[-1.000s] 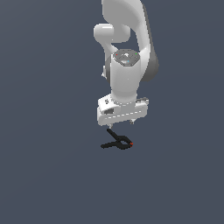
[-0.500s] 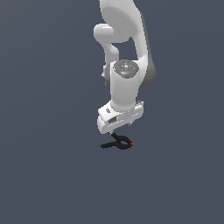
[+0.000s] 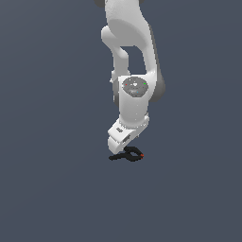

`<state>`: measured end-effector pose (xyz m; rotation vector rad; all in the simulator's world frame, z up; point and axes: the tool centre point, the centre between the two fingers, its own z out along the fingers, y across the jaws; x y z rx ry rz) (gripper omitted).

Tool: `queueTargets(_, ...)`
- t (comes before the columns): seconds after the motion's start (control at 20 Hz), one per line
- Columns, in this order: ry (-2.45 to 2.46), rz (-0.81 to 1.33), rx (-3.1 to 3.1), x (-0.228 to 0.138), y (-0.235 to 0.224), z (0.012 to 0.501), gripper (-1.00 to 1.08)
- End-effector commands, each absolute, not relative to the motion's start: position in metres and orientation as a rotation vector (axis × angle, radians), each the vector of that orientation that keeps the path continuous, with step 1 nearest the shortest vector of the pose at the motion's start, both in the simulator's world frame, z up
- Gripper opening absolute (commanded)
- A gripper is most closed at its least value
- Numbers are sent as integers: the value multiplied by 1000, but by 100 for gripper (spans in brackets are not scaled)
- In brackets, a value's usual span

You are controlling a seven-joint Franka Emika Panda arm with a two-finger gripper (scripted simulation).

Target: Pick up the object and move it to a goal position.

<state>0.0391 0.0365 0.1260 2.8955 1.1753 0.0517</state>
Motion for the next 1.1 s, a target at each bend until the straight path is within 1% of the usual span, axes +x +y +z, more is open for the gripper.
queueTargets(0.0,1281,42,2850,40,36,118,100)
queueTargets(0.55,1697,11,2634,41,34,86,100)
queueTargets(1.05,1888,1,2509,41,34,71,100)
